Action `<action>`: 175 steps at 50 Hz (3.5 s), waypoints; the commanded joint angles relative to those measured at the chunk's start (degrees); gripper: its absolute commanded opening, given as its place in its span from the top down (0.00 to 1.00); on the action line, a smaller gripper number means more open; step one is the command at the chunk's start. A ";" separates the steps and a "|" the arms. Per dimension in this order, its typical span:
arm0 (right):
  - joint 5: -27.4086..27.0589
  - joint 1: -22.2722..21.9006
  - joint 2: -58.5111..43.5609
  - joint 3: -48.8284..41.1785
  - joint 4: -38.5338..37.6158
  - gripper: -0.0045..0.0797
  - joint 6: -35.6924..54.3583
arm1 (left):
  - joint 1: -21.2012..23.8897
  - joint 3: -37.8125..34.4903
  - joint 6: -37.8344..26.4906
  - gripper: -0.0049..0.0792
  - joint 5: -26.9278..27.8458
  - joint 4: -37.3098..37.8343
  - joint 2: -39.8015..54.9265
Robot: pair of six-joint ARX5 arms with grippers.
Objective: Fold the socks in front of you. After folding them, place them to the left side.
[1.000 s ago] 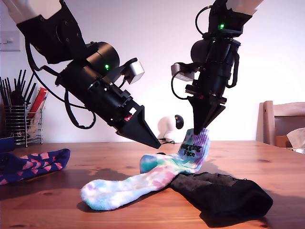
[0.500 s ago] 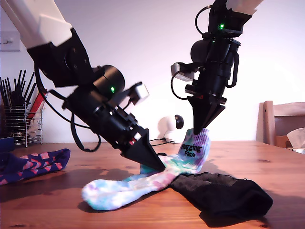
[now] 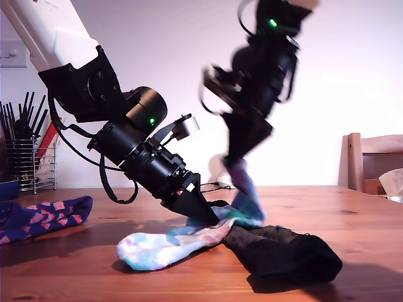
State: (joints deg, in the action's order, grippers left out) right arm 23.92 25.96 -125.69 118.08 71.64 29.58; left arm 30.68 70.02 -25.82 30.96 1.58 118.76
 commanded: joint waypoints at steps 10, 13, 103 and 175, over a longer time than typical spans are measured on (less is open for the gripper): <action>3.69 2.67 0.52 0.74 5.03 0.96 0.00 | -0.02 -0.26 2.12 0.97 -3.02 -4.42 1.92; 4.79 3.39 0.59 0.76 5.68 0.96 0.46 | -0.04 -0.26 3.28 0.97 -2.93 -5.03 1.92; 9.18 6.56 6.75 0.81 5.90 0.96 2.29 | -4.72 -0.24 -0.26 0.97 7.30 22.60 -11.34; 12.04 8.00 6.75 0.81 5.92 0.96 2.27 | -7.04 -0.24 -21.14 0.52 13.53 28.79 -28.83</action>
State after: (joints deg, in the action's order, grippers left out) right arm 35.16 33.47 -120.01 118.83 77.65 31.57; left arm 23.20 70.17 -46.68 44.27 30.44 88.88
